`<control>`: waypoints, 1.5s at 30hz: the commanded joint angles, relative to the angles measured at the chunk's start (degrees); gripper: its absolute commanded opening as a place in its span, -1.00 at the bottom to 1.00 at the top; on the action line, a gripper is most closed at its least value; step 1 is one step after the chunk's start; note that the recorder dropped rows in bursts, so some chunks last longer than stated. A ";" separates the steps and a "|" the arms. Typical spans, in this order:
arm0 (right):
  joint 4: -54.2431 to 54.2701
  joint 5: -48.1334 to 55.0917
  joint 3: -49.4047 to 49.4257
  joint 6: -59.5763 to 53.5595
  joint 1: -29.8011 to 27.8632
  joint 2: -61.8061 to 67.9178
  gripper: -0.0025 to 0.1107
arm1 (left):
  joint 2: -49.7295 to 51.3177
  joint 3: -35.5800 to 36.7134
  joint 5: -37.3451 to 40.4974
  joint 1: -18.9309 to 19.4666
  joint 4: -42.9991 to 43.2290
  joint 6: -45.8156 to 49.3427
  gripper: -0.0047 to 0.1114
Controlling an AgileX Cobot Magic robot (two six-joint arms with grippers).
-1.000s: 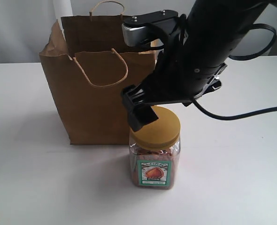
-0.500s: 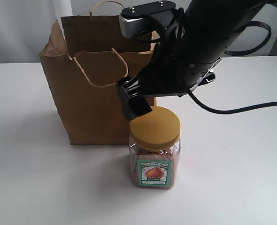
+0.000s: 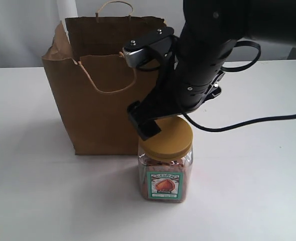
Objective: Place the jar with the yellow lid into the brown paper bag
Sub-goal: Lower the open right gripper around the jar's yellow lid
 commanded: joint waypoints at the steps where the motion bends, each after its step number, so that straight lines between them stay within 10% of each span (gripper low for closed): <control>1: 1.41 -0.76 -0.39 0.28 0.21 1.14 0.90 | 0.17 -0.13 -0.10 -0.15 -0.22 -0.20 -0.90; 45: 1.10 2.98 -0.39 -0.37 0.21 1.53 0.90 | 0.17 -0.13 -0.10 -0.15 -0.22 -0.20 -0.90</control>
